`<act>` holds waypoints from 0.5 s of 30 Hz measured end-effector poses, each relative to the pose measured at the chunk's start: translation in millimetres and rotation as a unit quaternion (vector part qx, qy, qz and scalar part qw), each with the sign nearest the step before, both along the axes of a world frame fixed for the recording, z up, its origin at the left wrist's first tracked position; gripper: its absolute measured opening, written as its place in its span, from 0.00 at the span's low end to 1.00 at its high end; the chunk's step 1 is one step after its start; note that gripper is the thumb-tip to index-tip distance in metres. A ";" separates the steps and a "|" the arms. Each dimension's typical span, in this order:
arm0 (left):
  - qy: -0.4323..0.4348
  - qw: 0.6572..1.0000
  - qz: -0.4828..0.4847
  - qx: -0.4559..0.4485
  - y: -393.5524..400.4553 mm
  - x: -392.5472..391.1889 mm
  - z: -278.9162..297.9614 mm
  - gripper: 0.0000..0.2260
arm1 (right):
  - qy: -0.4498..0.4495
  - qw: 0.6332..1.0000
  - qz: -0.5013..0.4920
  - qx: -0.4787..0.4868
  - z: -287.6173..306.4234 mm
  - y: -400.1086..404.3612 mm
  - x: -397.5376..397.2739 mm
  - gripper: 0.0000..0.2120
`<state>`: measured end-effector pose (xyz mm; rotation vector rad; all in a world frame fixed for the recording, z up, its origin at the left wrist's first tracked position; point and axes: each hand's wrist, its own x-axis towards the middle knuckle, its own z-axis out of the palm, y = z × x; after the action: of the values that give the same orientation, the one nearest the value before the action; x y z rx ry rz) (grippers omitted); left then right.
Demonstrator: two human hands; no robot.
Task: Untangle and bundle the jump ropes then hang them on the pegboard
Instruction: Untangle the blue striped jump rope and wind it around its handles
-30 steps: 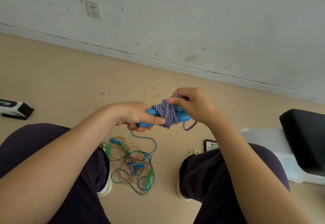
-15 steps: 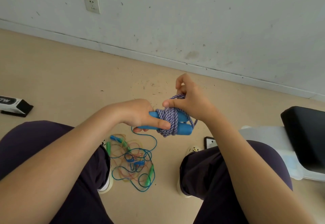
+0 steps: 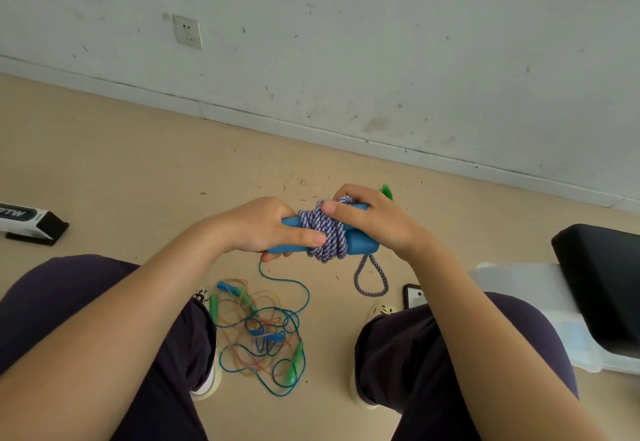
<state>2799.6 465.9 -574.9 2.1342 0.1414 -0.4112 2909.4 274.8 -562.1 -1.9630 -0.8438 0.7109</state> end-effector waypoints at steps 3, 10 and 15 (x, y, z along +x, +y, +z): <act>-0.008 0.998 0.039 -0.056 -1.5 -0.5 0.1 0.28 | 0.058 0.997 0.000 0.050 3.4 -3.2 0.9 0.21; -0.027 0.948 0.158 -0.276 -7.0 3.1 1.2 0.24 | 0.167 0.977 0.009 0.135 -1.4 -2.9 1.3 0.19; -0.026 0.915 0.178 -0.362 -6.0 4.3 1.3 0.25 | 0.135 0.985 0.024 0.108 -9.2 6.0 -9.2 0.16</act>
<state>2803.9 460.0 -573.6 1.3458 0.2911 -0.1485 2900.2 280.8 -571.3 -1.6165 -0.7687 0.8542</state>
